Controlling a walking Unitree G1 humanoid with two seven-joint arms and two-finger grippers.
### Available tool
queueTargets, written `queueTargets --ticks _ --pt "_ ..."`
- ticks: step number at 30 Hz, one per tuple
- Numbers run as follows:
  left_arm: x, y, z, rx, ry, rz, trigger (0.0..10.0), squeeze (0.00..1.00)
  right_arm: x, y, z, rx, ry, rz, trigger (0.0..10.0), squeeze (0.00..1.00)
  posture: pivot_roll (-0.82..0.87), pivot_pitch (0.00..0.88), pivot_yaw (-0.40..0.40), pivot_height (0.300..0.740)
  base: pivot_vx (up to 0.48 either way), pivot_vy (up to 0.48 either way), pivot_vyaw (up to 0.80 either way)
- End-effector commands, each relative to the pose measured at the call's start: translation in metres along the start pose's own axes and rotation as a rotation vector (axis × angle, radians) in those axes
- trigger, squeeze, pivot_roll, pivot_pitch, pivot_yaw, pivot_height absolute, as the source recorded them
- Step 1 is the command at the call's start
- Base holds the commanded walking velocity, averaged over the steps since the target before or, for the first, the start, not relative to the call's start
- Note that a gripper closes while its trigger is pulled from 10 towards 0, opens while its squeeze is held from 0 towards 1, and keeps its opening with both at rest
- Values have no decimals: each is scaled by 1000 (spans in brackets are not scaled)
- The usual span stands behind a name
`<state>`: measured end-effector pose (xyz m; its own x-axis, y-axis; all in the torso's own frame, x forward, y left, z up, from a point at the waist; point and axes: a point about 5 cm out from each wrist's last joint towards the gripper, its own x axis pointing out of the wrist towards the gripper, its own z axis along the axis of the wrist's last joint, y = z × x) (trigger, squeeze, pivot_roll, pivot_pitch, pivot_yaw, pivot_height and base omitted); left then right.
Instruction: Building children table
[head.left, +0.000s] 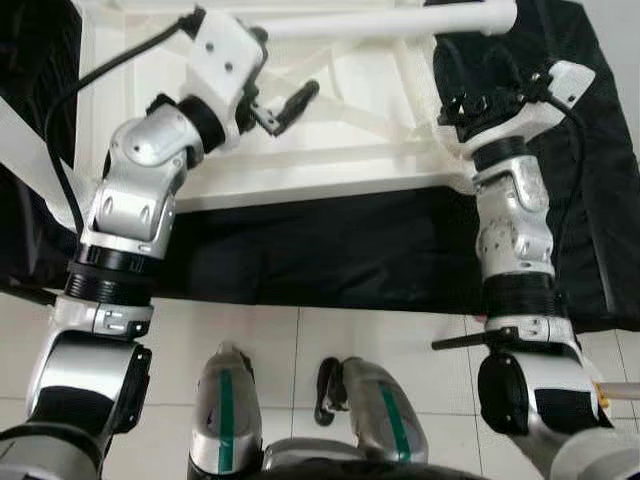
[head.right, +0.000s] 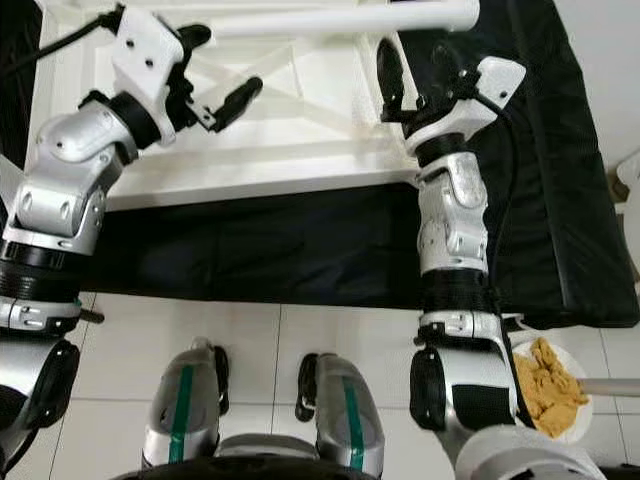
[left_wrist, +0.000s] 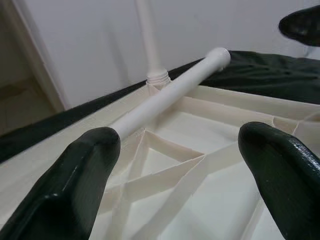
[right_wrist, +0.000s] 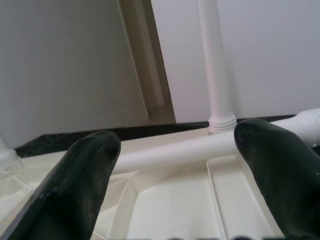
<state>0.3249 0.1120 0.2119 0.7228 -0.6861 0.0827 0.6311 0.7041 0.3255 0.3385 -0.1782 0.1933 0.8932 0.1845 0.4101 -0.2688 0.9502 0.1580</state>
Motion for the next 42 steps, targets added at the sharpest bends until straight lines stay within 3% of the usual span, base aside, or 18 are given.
queueTargets --ticks 1,4,9,11,15,20,22,25,31,34,36,42 --pt "-1 -6 -5 -81 15 136 10000 0 -1 -2 -4 -10 36 0 10000 0 137 73 -102 740 0 0 0" --pt "-5 -19 -21 -151 100 144 10000 0 1 -4 -12 -52 120 -42 10000 0 147 82 -108 740 0 0 0" --pt "-6 -17 -31 -148 189 154 10000 0 5 -6 -19 -20 218 -88 10000 0 150 85 -108 740 0 0 0" --pt "-5 -11 -33 -168 225 155 10000 0 9 -8 -27 -69 338 -128 10000 0 148 90 -104 740 0 0 0" --pt "-4 -10 -32 -173 239 141 10000 0 8 -12 -33 -97 417 -164 10000 0 147 94 -102 740 0 0 0" --pt "-4 -11 -30 -128 255 89 10000 0 7 -13 -29 -106 344 -135 10000 0 144 99 -99 740 0 0 0" --pt "-2 -22 -24 -90 229 -4 10000 0 6 -10 -18 -72 231 -98 10000 0 143 100 -98 740 0 0 0" --pt "0 -40 -20 -51 211 -123 10000 0 4 -8 -13 -65 182 -87 10000 0 139 102 -95 740 0 0 0" --pt "2 -74 -22 5 196 -326 10000 0 3 -8 -11 -68 187 -100 10000 0 128 105 -87 740 0 0 0" --pt "2 -74 -22 5 196 -326 10000 0 3 -8 -11 -68 187 -100 10000 0 128 105 -87 740 0 0 0" --pt "4 -86 -25 -3 215 -400 10000 0 2 -11 -10 -67 192 -115 10000 0 120 107 -82 740 0 0 0" --pt "7 -93 -27 16 229 -456 10000 0 1 -13 -9 -64 180 -122 10000 0 115 106 -78 740 0 0 0"
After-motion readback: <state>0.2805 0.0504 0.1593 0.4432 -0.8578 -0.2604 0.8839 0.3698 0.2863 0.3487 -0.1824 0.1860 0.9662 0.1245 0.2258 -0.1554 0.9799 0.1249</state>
